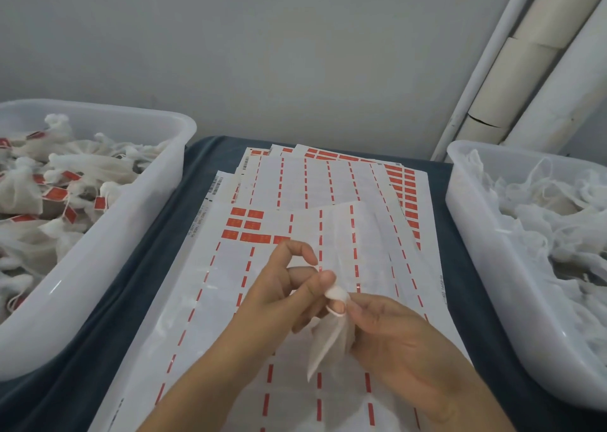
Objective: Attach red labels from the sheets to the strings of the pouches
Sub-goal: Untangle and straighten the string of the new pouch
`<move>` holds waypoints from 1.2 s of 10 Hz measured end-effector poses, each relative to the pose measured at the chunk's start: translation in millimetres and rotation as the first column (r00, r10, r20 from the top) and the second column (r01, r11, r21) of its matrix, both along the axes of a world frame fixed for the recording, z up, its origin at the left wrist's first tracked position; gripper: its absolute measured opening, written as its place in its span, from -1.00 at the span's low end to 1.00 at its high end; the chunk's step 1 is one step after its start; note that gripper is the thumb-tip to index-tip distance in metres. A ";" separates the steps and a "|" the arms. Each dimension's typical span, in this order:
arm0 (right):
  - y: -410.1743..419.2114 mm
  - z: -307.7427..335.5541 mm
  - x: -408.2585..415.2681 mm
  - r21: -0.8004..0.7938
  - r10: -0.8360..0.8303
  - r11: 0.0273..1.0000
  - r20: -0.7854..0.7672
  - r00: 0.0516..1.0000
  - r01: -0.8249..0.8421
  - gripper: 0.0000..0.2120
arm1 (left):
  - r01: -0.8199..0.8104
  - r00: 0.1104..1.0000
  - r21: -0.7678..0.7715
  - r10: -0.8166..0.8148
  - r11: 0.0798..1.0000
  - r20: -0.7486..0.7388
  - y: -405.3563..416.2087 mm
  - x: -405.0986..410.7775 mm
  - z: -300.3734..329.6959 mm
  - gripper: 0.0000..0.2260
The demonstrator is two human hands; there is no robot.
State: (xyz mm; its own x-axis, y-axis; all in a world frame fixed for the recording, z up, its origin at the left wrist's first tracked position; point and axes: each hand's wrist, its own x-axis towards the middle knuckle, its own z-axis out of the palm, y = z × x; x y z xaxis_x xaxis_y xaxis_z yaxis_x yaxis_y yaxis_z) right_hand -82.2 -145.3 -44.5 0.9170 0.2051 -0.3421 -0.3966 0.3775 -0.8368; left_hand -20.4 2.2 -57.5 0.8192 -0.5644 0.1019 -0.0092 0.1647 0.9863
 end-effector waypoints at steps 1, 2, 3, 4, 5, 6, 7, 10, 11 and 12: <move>2.3 -0.9 1.1 0.087 -0.033 0.996 0.007 0.999 0.032 -0.68 | 0.008 0.999 -0.004 -0.008 1.000 0.032 1.7 -2.1 -1.4 -0.71; 4.1 -1.0 3.6 0.148 -0.072 0.987 0.025 0.997 0.068 -0.62 | 0.031 0.999 -0.012 -0.030 0.999 0.035 -0.1 -3.3 -4.8 -0.82; 3.1 -2.7 5.0 0.319 -0.110 0.943 0.034 0.993 0.093 -0.61 | 0.060 0.995 -0.004 -0.059 0.998 0.075 -4.6 -5.1 -6.5 -0.87; 1.6 -4.2 4.1 0.382 -0.116 0.920 0.058 0.992 0.086 -0.60 | 0.020 0.970 -0.197 -0.066 0.980 -0.233 -9.2 -5.0 -3.3 -0.73; 2.9 -4.2 2.9 0.352 -0.179 0.922 0.023 0.984 0.160 -0.68 | -0.195 0.916 -0.186 0.111 0.963 -0.385 -5.7 1.4 0.2 -0.65; 3.6 -3.9 6.1 0.202 -0.305 0.933 -0.003 0.952 0.299 -0.81 | -0.539 0.841 -0.020 0.540 0.842 0.034 0.1 1.7 1.6 -0.84; 2.3 -8.8 8.5 0.099 -0.389 0.916 -0.018 0.921 0.389 -0.78 | -0.637 0.466 -0.031 0.417 0.770 0.780 -5.4 -7.7 -4.2 -0.92; 8.4 -12.2 5.6 -0.066 -0.334 0.940 0.027 0.942 0.335 -0.77 | -0.660 0.425 0.075 0.289 0.747 0.858 -13.2 -10.1 -19.7 -0.84; 5.6 -12.6 5.9 -0.061 -0.330 0.942 0.032 0.943 0.331 -0.75 | -0.563 0.559 0.101 0.289 0.820 0.777 -15.0 -11.0 -19.0 -0.93; 4.6 -12.4 5.2 -0.097 -0.304 0.945 0.100 0.947 0.313 -0.73 | -0.158 0.982 0.053 0.162 0.986 -0.092 -9.1 -3.5 -11.2 -0.88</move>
